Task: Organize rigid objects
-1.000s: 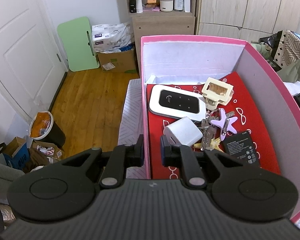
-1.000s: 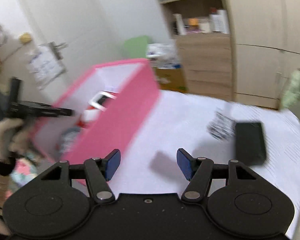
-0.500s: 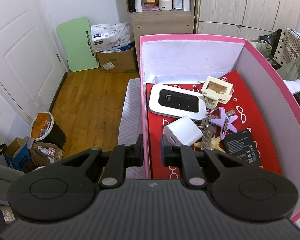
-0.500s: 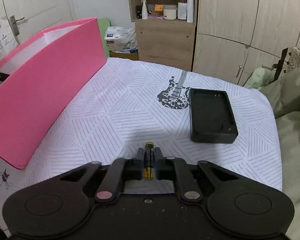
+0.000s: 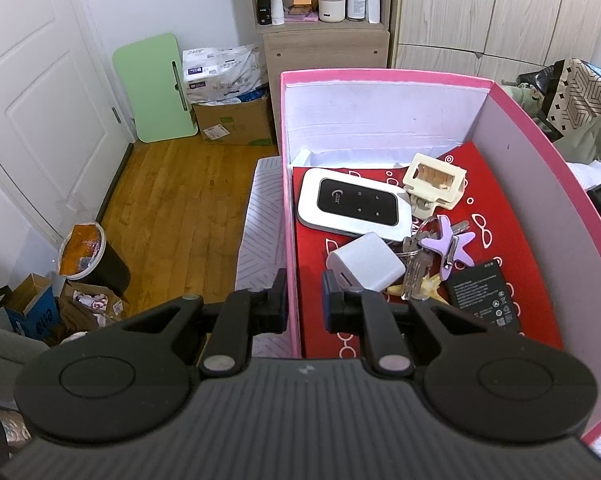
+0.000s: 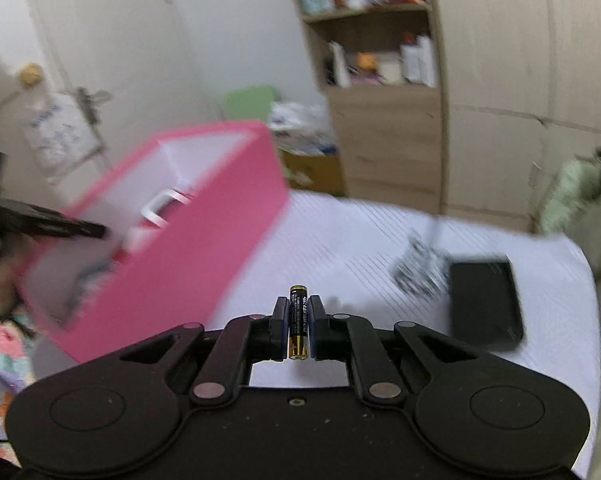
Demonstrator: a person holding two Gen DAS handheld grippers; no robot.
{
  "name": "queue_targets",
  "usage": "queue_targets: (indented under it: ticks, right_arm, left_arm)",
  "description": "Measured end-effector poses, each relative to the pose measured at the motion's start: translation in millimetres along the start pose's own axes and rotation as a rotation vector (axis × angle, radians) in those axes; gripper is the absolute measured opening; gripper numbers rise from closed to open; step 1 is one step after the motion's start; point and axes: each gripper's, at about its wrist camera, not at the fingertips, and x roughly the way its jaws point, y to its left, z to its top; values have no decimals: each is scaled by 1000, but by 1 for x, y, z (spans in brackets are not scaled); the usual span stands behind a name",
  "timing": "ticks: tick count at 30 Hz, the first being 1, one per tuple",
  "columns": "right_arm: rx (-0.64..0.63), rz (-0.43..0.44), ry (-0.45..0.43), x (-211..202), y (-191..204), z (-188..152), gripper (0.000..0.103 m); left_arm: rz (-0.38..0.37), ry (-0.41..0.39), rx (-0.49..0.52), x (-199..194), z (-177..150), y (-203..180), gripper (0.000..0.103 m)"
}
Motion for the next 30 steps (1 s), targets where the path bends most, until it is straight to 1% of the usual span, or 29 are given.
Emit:
queue_targets:
  ticks: [3,6,9,11,13,17,22,26,30]
  right_arm:
    - [-47,85,-31,-5,22,21,13]
    - [-75,172,-28,0,45,41,13]
    - [-109,230,12,15,69,62,13]
    - [-125,257,60,29,82,74,13]
    - [-144,278,114,46,94,88,13]
    - [-191,263,186,76,110,109,13]
    - [-220,191,303,135,120,129,13]
    - [-205,161,424,184,123,130,13]
    - [-233,128,485,210,128,129,13]
  left_arm:
    - [-1,0,-5,0,0,0,13]
    - [2,12,-7,1,1,0,13]
    - [-18,83,-29,7,5,5,13]
    - [-43,160,-54,15,9,11,13]
    - [-58,207,-48,18,12,13,13]
    - [-60,264,-31,14,15,11,13]
    - [-31,299,13,10,27,4,13]
    - [-26,308,20,11,36,4,13]
    - [-21,316,45,11,36,4,10]
